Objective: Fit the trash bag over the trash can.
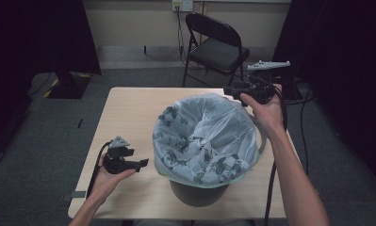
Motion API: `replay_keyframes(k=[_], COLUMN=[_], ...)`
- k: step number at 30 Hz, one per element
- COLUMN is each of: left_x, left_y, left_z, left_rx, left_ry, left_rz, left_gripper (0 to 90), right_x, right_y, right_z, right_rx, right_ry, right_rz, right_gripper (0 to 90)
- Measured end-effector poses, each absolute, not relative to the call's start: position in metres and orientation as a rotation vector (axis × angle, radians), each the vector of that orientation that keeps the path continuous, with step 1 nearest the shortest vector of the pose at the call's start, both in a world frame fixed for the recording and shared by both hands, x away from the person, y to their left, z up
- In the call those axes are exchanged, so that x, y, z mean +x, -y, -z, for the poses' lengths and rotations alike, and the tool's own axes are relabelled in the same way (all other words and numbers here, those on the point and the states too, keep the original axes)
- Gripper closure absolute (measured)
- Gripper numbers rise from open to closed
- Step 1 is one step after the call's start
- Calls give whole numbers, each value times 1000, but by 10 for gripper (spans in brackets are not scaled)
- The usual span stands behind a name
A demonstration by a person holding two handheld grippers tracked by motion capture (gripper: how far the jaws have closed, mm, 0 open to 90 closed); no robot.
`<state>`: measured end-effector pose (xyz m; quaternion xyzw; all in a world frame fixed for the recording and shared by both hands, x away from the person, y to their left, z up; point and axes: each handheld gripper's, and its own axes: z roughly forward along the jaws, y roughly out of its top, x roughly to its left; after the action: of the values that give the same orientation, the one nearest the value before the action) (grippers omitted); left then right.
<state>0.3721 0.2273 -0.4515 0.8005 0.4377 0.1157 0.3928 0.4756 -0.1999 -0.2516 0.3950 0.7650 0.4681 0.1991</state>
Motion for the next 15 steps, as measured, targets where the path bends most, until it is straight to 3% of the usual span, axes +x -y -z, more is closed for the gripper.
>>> replay_keyframes(k=[8,15], left_x=[365,366], left_y=[-218,-220], left_z=[478,483], left_rx=[2119,2073], left_ry=[-1115,-1132], left_rz=[-333,-367], left_gripper=[237,237], right_x=[481,485], right_y=[225,248], right_z=[283,330], right_rx=[1254,1358], right_ry=[-2092,-2126], right_rz=[-1265,-1222], right_gripper=[429,354])
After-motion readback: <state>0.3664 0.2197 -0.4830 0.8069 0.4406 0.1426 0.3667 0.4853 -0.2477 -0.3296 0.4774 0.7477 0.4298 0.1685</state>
